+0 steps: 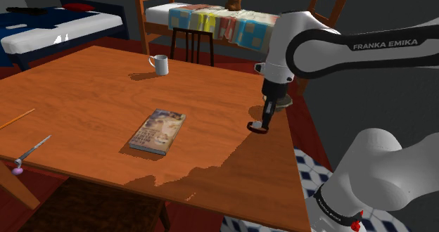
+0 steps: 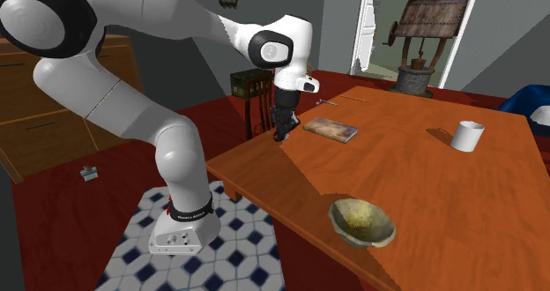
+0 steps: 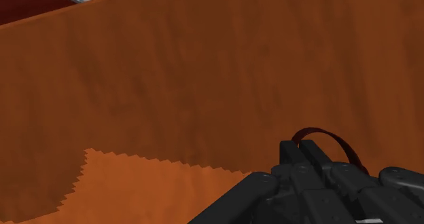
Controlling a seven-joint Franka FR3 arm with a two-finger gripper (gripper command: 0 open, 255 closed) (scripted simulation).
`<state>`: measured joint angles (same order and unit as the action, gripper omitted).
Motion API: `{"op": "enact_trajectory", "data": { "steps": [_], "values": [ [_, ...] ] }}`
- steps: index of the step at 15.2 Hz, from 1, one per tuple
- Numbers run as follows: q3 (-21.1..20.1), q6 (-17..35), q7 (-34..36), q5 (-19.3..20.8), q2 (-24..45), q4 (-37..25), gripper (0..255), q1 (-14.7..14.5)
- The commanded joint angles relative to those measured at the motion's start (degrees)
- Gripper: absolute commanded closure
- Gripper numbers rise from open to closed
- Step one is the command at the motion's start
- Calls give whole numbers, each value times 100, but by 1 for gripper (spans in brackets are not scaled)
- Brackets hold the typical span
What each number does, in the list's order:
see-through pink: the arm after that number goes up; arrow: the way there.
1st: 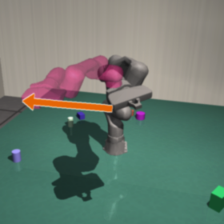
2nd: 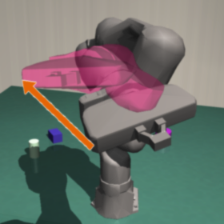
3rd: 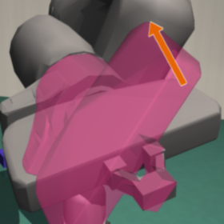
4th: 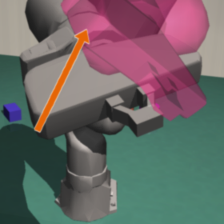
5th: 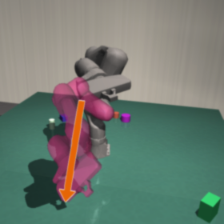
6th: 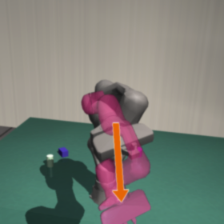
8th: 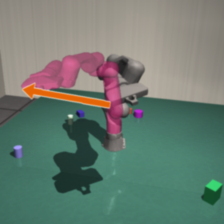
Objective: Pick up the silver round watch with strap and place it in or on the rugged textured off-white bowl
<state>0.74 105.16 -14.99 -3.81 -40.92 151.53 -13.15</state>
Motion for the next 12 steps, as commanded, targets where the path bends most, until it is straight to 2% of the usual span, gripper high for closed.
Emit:
{"op": "enact_trajectory", "data": {
  "steps": [1, 11, 12],
  "values": [
    [1, -175, 11, 4, -59, -112, 255, 1],
    [6, -950, 60, 17, -113, -836, 255, 1],
    [128, -956, -79, 113, -68, -878, 255, 66]
  ]
}}
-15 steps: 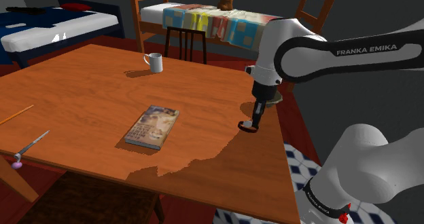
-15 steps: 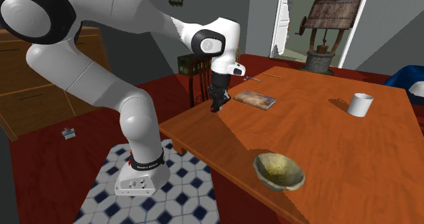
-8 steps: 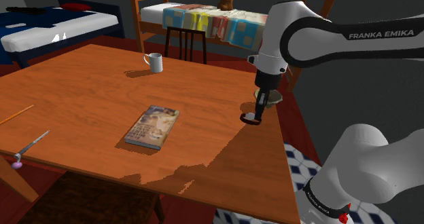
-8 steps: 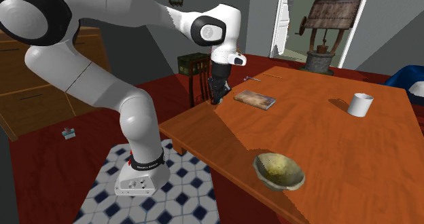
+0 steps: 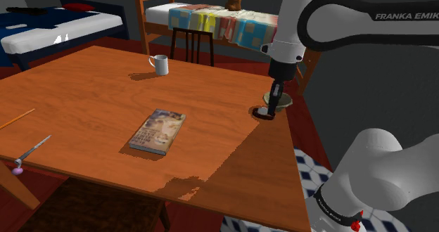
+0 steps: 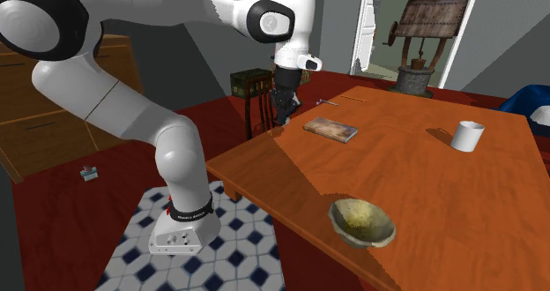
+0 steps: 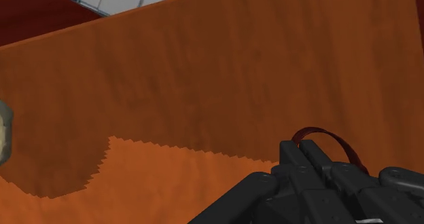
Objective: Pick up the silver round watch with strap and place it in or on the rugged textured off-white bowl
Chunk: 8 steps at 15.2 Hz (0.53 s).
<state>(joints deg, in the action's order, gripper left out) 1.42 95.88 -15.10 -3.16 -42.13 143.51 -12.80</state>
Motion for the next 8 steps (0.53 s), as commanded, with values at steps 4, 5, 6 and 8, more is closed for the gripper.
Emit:
{"op": "enact_trajectory", "data": {
  "steps": [4, 5, 6, 8],
  "values": [
    [544, -31, -617, 408, 304, -309, 255, 267],
    [661, -27, -754, 489, 384, -383, 255, 321],
    [779, -22, -891, 566, 471, -463, 255, 372],
    [1012, -8, -1163, 708, 661, -642, 255, 463]
  ]
}}
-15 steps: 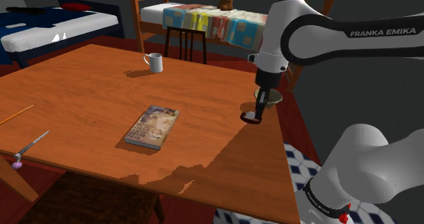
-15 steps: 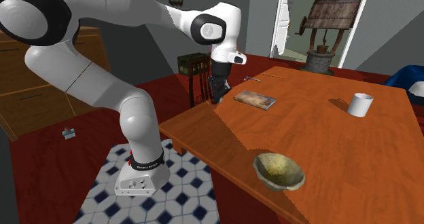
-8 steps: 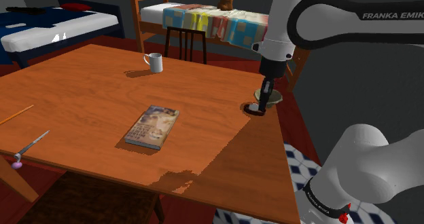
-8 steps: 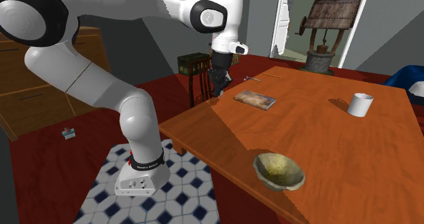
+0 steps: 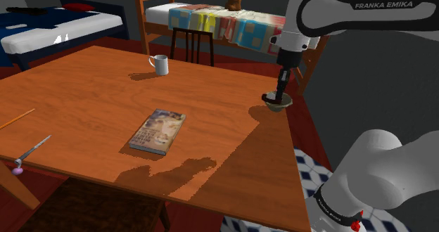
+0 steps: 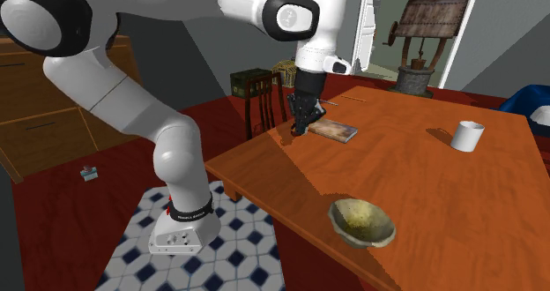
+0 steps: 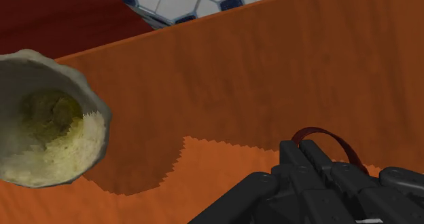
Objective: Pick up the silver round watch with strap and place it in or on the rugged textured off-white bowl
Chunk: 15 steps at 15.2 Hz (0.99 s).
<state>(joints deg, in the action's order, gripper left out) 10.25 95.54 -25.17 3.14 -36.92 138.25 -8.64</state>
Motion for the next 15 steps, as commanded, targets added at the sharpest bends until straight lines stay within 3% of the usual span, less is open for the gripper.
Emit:
{"op": "enact_trajectory", "data": {
  "steps": [1, 8, 15],
  "values": [
    [246, 34, -291, 142, 244, -215, 255, 88],
    [1034, 90, -1257, 423, 1123, -1073, 255, 304],
    [1799, 89, -2303, 336, 2268, -2227, 255, 444]
  ]
}}
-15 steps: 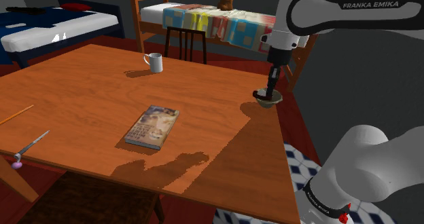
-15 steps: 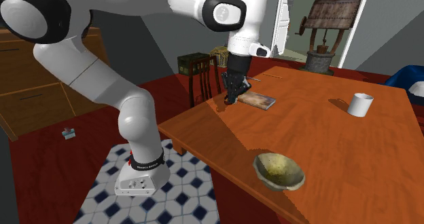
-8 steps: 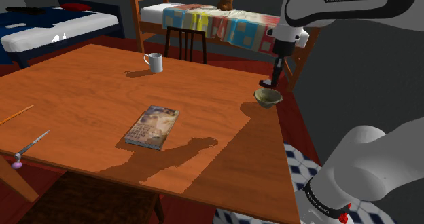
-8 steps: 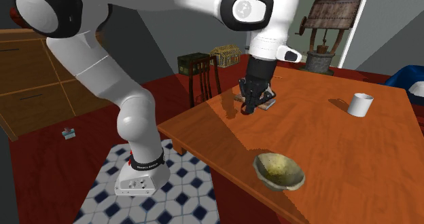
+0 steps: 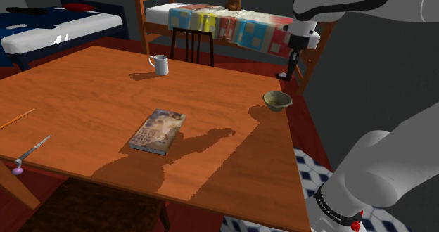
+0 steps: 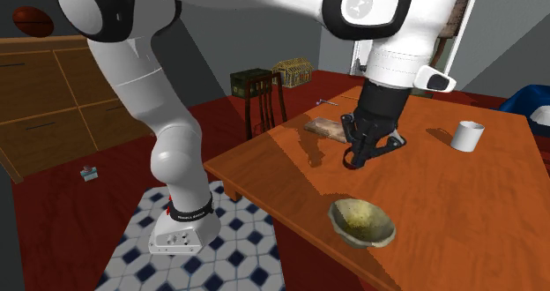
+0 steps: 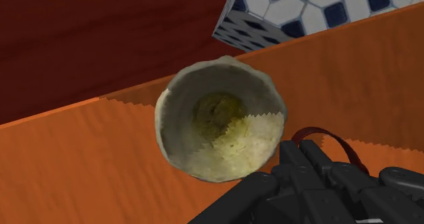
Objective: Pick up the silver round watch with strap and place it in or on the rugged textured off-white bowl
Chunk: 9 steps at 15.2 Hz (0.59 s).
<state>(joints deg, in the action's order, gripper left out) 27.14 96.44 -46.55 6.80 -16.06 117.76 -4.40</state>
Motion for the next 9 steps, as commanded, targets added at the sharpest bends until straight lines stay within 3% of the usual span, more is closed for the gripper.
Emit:
{"op": "enact_trajectory", "data": {
  "steps": [1, 9],
  "values": [
    [216, -12, -326, -80, 370, -368, 255, 44],
    [306, 520, -419, -113, 519, 25, 255, 77]
  ]
}}
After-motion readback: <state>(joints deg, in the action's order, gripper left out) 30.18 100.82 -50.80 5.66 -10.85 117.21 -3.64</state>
